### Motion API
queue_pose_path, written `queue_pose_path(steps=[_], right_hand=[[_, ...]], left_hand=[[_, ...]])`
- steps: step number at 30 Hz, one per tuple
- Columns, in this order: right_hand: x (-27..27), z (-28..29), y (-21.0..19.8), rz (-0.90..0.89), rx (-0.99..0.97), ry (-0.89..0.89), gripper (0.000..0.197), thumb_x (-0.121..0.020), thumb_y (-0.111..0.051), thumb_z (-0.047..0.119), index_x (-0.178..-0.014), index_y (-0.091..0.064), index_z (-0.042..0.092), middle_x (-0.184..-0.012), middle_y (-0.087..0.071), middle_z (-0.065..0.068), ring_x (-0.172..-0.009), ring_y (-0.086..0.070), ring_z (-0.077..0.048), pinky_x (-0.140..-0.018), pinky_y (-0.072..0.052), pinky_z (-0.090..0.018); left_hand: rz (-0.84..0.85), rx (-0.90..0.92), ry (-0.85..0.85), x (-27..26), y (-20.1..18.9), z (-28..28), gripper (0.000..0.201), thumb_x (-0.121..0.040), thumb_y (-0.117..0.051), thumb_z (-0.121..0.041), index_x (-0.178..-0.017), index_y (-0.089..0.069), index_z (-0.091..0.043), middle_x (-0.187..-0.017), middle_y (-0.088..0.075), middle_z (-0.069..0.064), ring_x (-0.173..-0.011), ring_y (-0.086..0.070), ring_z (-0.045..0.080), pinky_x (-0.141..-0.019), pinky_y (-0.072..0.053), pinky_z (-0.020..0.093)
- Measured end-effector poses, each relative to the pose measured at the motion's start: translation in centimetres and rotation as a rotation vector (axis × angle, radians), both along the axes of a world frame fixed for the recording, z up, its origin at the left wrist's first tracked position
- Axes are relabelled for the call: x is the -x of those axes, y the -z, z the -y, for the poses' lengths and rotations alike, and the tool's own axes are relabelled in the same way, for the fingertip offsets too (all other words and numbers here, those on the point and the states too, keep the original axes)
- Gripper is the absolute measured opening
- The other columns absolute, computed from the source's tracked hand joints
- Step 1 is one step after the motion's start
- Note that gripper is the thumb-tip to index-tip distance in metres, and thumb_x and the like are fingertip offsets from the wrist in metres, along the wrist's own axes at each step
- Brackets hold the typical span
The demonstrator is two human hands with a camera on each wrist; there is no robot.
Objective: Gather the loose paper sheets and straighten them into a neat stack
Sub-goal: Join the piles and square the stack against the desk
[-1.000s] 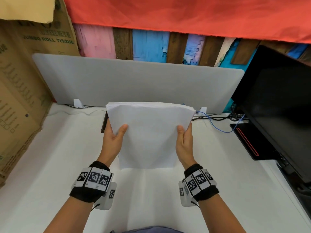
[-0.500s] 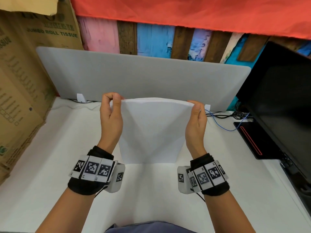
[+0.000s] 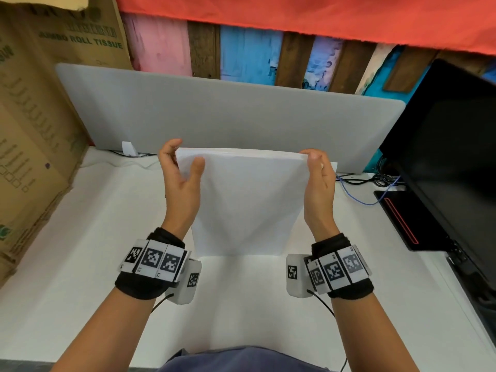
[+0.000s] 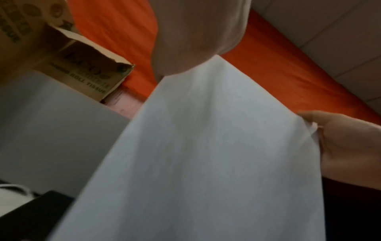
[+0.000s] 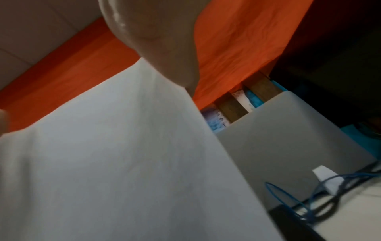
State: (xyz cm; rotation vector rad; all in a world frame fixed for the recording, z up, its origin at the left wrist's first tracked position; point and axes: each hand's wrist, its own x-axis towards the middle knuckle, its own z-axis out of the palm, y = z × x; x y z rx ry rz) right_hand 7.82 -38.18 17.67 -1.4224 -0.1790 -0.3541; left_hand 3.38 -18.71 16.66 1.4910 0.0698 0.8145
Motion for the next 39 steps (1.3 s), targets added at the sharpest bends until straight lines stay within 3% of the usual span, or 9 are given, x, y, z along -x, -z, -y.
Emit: queue_pose_path(steps=[4, 7, 11, 15, 18, 22, 25, 33, 39], right_hand=[[0.5, 1.0, 3.6, -0.107, 0.109, -0.135, 0.016, -0.095, -0.049, 0.014, -0.108, -0.055, 0.02, -0.098, -0.063, 0.01, -0.084, -0.062, 0.008, -0.076, -0.051, -0.014], [0.5, 1.5, 7.1, -0.187, 0.194, -0.161, 0.031, -0.093, -0.051, 0.012, -0.124, -0.051, 0.006, -0.108, -0.064, 0.002, -0.091, -0.062, 0.007, -0.079, -0.051, -0.014], [0.5, 1.7, 10.2, -0.289, 0.243, -0.203, 0.031, -0.093, -0.051, 0.013, -0.124, -0.05, 0.012, -0.108, -0.062, 0.009, -0.091, -0.061, 0.012, -0.076, -0.049, -0.008], [0.4, 1.7, 12.2, -0.375, 0.297, -0.224, 0.026, -0.094, -0.05, 0.014, -0.119, -0.052, 0.016, -0.106, -0.062, 0.009, -0.099, -0.06, -0.004, -0.08, -0.051, -0.011], [0.1, 1.6, 12.2, -0.383, 0.322, -0.197, 0.032, -0.094, -0.05, 0.014, -0.126, -0.05, 0.01, -0.113, -0.06, 0.002, -0.105, -0.057, -0.013, -0.079, -0.046, -0.007], [-0.3, 1.9, 10.7, -0.361, 0.317, -0.153, 0.038, -0.095, -0.049, 0.018, -0.132, -0.046, 0.009, -0.119, -0.056, 0.001, -0.11, -0.052, -0.013, -0.095, -0.041, -0.025], [0.0, 2.4, 10.8, -0.382, 0.276, -0.119, 0.04, -0.094, -0.05, 0.02, -0.132, -0.045, 0.009, -0.123, -0.056, -0.001, -0.112, -0.053, -0.014, -0.1, -0.041, -0.03], [2.7, 5.8, 17.5, -0.722, 0.343, -0.012, 0.031, -0.091, -0.056, 0.019, -0.117, -0.054, 0.002, -0.111, -0.061, -0.012, -0.102, -0.057, -0.026, -0.093, -0.046, -0.036], [4.0, 8.7, 20.2, -0.903, 0.548, 0.065, 0.024, -0.087, -0.063, 0.023, -0.092, -0.054, 0.002, -0.095, -0.059, -0.016, -0.082, -0.053, -0.025, -0.061, -0.04, -0.028]], left_hand=[[-0.179, -0.073, 0.137, 0.4, 3.8, -1.3, 0.058, -0.08, -0.058, -0.033, -0.128, -0.029, -0.017, -0.113, -0.047, -0.012, -0.099, -0.051, -0.011, -0.077, -0.043, 0.002], [-0.29, -0.133, 0.207, 0.7, 6.6, -1.7, 0.046, -0.091, -0.052, -0.011, -0.127, -0.025, -0.023, -0.109, -0.045, -0.022, -0.096, -0.05, -0.018, -0.075, -0.04, -0.003], [-0.39, -0.219, 0.246, 0.8, 9.2, -2.2, 0.044, -0.093, -0.046, -0.007, -0.124, -0.02, -0.025, -0.113, -0.044, -0.02, -0.102, -0.046, -0.008, -0.079, -0.037, -0.005], [-0.503, -0.283, 0.275, 0.7, 11.2, -2.5, 0.045, -0.094, -0.045, -0.01, -0.129, -0.019, -0.021, -0.126, -0.04, -0.005, -0.117, -0.045, 0.015, -0.095, -0.036, 0.019], [-0.53, -0.282, 0.256, 0.3, 11.0, -2.7, 0.049, -0.094, -0.047, -0.011, -0.136, -0.023, -0.005, -0.124, -0.045, -0.003, -0.115, -0.048, 0.016, -0.095, -0.037, 0.024], [-0.512, -0.24, 0.289, 0.0, 9.5, -2.4, 0.046, -0.093, -0.048, -0.012, -0.135, -0.029, -0.005, -0.125, -0.047, -0.002, -0.113, -0.047, 0.01, -0.092, -0.039, 0.017], [-0.556, -0.213, 0.341, -0.2, 9.6, -2.0, 0.046, -0.093, -0.049, -0.012, -0.134, -0.03, -0.003, -0.126, -0.046, 0.002, -0.115, -0.047, 0.013, -0.099, -0.038, 0.026], [-0.952, -0.188, 0.569, 0.2, 16.0, 0.5, 0.042, -0.092, -0.053, -0.017, -0.127, -0.037, -0.001, -0.129, -0.05, 0.009, -0.117, -0.05, 0.021, -0.102, -0.042, 0.035], [-1.167, -0.309, 0.592, 0.0, 19.6, 3.0, 0.027, -0.09, -0.052, -0.01, -0.113, -0.052, 0.003, -0.113, -0.057, 0.012, -0.107, -0.055, 0.026, -0.095, -0.045, 0.033]])
